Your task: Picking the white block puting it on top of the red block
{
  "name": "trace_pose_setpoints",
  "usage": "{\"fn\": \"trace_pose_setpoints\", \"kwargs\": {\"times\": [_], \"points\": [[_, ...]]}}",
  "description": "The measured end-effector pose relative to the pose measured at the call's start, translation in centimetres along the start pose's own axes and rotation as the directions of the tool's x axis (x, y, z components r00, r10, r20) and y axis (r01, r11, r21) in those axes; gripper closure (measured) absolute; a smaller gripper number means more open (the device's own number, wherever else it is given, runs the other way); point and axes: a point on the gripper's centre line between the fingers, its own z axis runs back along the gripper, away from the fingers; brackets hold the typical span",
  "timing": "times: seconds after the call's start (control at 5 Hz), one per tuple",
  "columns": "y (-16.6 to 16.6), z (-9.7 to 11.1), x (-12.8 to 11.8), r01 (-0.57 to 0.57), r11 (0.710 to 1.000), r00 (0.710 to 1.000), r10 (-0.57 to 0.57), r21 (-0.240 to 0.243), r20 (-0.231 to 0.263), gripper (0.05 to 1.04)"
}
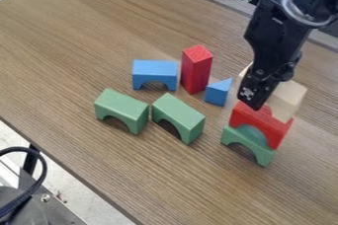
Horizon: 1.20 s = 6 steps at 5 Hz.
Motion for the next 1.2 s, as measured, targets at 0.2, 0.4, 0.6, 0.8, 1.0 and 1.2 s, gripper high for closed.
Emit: {"fn": "trace_pose_setpoints", "kwargs": {"times": [0.2,0.4,0.6,0.8,1.0,1.2], "points": [[-0.06,-0.64,-0.02,-0.002,1.000,1.000,0.002,0.015,0.004,0.491],[-0.14,-1.04,0.11,-0.011,1.000,1.000,0.011,0.027,0.003,0.491],[-0.37,-1.38,0.00,-0.014,0.999,1.000,0.014,0.031,0.001,0.491],[-0.43,-1.47,0.08,-0.022,0.999,1.000,0.022,0.037,-0.001,0.422],[-0.78,-1.26,0.24,-0.037,0.999,0.999,0.037,0.033,-0.005,0.133],[-0.71,-1.26,0.27,-0.037,0.999,0.999,0.037,0.037,-0.003,0.083]]}}
